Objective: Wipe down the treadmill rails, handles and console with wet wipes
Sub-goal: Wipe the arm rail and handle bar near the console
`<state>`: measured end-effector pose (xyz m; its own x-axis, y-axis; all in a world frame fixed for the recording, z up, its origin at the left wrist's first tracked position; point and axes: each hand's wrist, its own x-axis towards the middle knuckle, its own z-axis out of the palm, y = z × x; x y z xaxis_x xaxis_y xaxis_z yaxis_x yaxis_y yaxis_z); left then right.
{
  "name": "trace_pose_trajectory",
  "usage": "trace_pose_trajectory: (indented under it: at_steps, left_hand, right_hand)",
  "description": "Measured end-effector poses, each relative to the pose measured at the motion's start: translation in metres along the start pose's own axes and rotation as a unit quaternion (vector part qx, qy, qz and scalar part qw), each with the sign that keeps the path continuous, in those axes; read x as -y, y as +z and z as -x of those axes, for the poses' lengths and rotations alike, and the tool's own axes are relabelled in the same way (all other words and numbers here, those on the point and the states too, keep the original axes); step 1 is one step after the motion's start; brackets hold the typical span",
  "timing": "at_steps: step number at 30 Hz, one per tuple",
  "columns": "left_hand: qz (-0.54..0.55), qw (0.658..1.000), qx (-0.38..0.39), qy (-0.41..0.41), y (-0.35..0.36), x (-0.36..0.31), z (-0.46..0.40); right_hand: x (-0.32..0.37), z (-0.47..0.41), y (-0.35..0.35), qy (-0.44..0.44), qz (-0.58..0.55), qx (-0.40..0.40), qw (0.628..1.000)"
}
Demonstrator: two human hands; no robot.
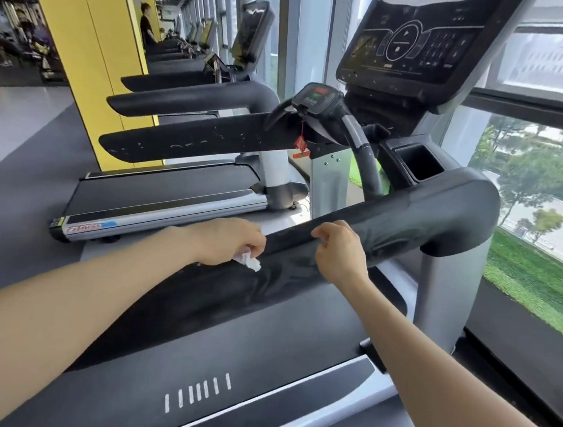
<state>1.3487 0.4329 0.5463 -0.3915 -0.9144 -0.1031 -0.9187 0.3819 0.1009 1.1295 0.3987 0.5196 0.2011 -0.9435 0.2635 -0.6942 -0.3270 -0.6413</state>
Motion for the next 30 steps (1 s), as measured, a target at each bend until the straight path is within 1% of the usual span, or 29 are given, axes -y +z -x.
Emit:
trace_pose_trajectory:
  at_steps: [2, 3, 7, 8, 10, 15, 20, 24, 27, 30]
  left_hand:
    - [0.028, 0.998, 0.027, -0.042, -0.007, 0.008, 0.008]
    - [0.041, 0.998, 0.013, -0.052, -0.01, 0.009, 0.008]
    - [0.086, 0.985, -0.142, -0.038, -0.016, -0.02, -0.022]
    - [0.094, 0.981, -0.167, -0.033, -0.016, -0.031, -0.034]
    - [0.099, 0.977, -0.186, -0.023, -0.018, -0.048, -0.059]
    - [0.089, 0.979, -0.181, -0.015, -0.024, -0.062, -0.124]
    - [0.078, 0.987, -0.138, -0.01, -0.021, -0.055, -0.162]
    - [0.069, 0.99, -0.117, 0.022, -0.019, -0.052, -0.157]
    - [0.054, 0.992, -0.1, 0.059, -0.018, -0.049, -0.136]
    - [0.041, 0.993, -0.09, 0.069, -0.015, -0.049, -0.111]
  right_hand:
    - [0.001, -0.003, 0.001, -0.001, -0.001, 0.002, 1.0]
    - [0.002, -0.005, 0.001, 0.0, -0.002, 0.0, 1.0]
    - [-0.001, -0.013, 0.0, -0.005, 0.008, -0.014, 1.0]
    - [-0.003, -0.015, -0.001, -0.008, 0.009, -0.019, 1.0]
    - [-0.011, -0.018, -0.006, -0.011, 0.005, -0.033, 0.999]
    - [-0.037, -0.022, -0.023, -0.014, -0.019, -0.067, 0.997]
    - [-0.053, -0.029, -0.029, -0.013, -0.039, -0.067, 0.997]
    - [-0.058, -0.032, -0.027, -0.006, -0.042, -0.06, 0.997]
    - [-0.053, -0.03, -0.022, -0.006, -0.04, -0.049, 0.998]
    - [-0.041, -0.026, -0.016, -0.011, -0.038, -0.035, 0.999]
